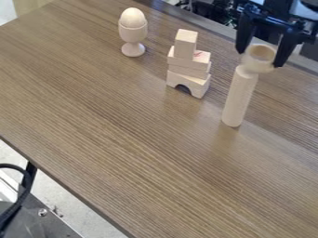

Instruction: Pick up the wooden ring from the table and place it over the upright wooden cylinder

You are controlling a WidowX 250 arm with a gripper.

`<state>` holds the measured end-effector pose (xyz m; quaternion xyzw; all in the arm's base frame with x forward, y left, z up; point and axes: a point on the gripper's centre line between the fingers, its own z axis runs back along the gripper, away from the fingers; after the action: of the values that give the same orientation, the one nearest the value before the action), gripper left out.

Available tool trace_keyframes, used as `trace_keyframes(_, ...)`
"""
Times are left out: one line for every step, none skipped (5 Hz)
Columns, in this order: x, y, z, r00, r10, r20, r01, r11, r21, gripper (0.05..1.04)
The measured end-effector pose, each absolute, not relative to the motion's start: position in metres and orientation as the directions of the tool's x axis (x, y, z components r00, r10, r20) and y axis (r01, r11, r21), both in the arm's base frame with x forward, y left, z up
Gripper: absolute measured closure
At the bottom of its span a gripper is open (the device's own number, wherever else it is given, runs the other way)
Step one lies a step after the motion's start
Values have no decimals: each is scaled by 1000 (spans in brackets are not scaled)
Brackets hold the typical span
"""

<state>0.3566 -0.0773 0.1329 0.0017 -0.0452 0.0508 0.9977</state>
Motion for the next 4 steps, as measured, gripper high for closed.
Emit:
trace_keyframes(357, -74, 132, 990, 108, 90, -108, 994, -2, 358)
trace_keyframes(358, -72, 131, 989, 120, 89, -121, 993, 0, 358)
trace_keyframes(353, -70, 126, 990, 123, 70, -123, 992, 9, 358)
trace_keyframes(350, -68, 123, 990, 129, 58, -130, 991, 11, 357)
